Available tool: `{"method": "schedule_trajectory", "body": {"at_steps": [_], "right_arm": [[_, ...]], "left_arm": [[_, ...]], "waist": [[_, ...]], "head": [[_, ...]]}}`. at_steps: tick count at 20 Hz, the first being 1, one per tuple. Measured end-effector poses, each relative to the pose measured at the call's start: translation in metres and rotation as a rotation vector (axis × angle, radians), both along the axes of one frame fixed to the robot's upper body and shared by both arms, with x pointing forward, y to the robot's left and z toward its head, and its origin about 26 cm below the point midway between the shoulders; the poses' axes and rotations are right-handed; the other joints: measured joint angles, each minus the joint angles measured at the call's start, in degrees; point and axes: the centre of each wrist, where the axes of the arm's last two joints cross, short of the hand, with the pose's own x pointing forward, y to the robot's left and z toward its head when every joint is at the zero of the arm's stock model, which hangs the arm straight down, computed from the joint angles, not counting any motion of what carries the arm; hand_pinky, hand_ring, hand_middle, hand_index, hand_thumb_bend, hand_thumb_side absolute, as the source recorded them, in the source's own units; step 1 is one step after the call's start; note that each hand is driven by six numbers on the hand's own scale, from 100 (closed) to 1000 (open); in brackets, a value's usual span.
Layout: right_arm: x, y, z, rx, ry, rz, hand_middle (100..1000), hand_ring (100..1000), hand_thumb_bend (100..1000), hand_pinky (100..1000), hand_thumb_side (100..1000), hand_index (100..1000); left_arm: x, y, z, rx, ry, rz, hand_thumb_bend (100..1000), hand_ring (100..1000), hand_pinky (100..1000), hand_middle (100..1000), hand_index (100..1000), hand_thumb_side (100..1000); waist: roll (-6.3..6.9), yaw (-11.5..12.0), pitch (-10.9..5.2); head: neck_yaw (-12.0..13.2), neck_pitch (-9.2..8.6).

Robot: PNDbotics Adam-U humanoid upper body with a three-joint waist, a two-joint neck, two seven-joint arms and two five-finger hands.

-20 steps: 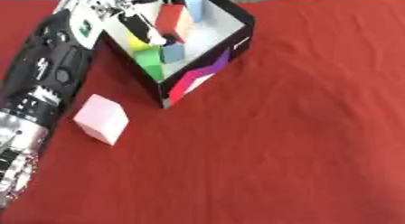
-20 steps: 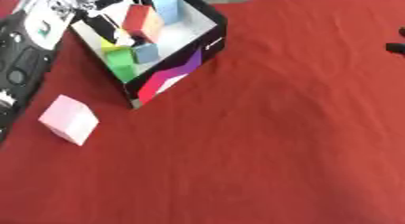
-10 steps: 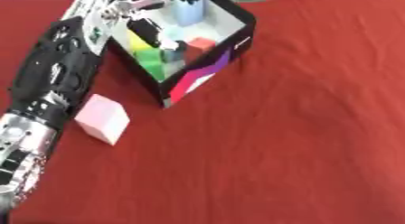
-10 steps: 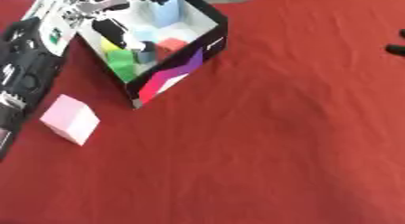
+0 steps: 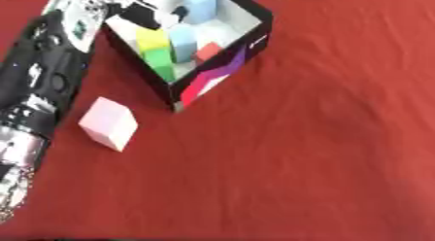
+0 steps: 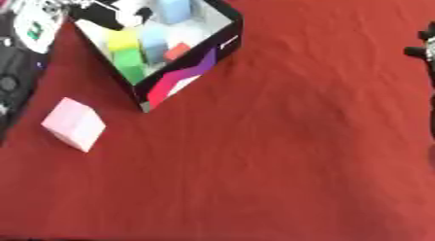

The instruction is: Pick up objects on the table and place them in the box.

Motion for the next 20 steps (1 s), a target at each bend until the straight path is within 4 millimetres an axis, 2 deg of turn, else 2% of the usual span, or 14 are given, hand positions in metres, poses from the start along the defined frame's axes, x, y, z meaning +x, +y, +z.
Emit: {"method": "schedule_trajectory", "body": {"at_steps": [4, 8, 10, 11, 12, 14, 17, 18, 19, 20], "right_arm": [[-0.006, -0.008, -0.007, -0.01, 0.021, -0.027, 767, 731, 100, 1000, 562, 820], [-0.009, -0.01, -0.007, -0.017, 0.021, -0.037, 767, 731, 100, 1000, 561, 820], [-0.009, -0.01, -0.007, -0.017, 0.019, -0.039, 767, 731, 100, 1000, 561, 820], [-0.009, -0.01, -0.006, -0.017, 0.019, -0.04, 767, 731, 100, 1000, 561, 820], [-0.009, -0.01, -0.006, -0.016, 0.017, -0.041, 767, 731, 100, 1000, 561, 820], [-0.01, -0.01, -0.006, -0.018, 0.015, -0.041, 767, 731, 100, 1000, 560, 820], [-0.01, -0.011, -0.004, -0.024, 0.011, -0.041, 767, 731, 100, 1000, 559, 820], [-0.01, -0.01, -0.003, -0.025, 0.007, -0.039, 768, 731, 100, 1000, 559, 820], [-0.01, -0.01, -0.003, -0.025, 0.006, -0.039, 768, 731, 100, 1000, 559, 820], [-0.01, -0.01, -0.002, -0.025, 0.004, -0.038, 767, 730, 100, 1000, 559, 820]], "left_arm": [[-0.019, 0.024, 0.016, 0.0, 0.043, -0.052, 100, 819, 808, 776, 868, 471], [-0.05, 0.043, 0.032, 0.027, 0.081, -0.115, 100, 831, 816, 806, 886, 502], [-0.068, 0.054, 0.036, 0.043, 0.106, -0.128, 100, 838, 820, 832, 906, 562], [-0.076, 0.06, 0.035, 0.056, 0.124, -0.13, 100, 838, 821, 835, 910, 580], [-0.085, 0.065, 0.034, 0.071, 0.146, -0.132, 114, 839, 822, 826, 906, 663], [-0.102, 0.074, 0.028, 0.1, 0.203, -0.128, 176, 838, 822, 812, 897, 732], [-0.124, 0.082, 0.022, 0.153, 0.282, -0.114, 209, 835, 819, 804, 887, 784], [-0.13, 0.084, 0.019, 0.169, 0.307, -0.109, 246, 837, 821, 805, 884, 817], [-0.135, 0.085, 0.017, 0.184, 0.331, -0.105, 248, 839, 822, 807, 885, 821], [-0.14, 0.086, 0.015, 0.198, 0.352, -0.099, 221, 841, 823, 809, 886, 753]], "waist": [[-0.39, 1.23, -0.81], [-0.39, 1.89, -0.87], [-0.38, 2.06, -0.87], [-0.39, 2.04, -0.87], [-0.39, 2.04, -0.87], [-0.41, 2.01, -0.86], [-0.59, 1.99, -0.83], [-0.62, 1.99, -0.81], [-0.62, 1.99, -0.79], [-0.63, 1.99, -0.76]], "head": [[-2.55, 0.89], [-3.95, 0.94], [-4.22, 0.94], [-4.27, 0.94], [-4.28, 0.93], [-4.27, 0.88], [-4.21, 0.81], [-4.19, 0.75], [-4.14, 0.54], [-4.01, 0.32]]}}
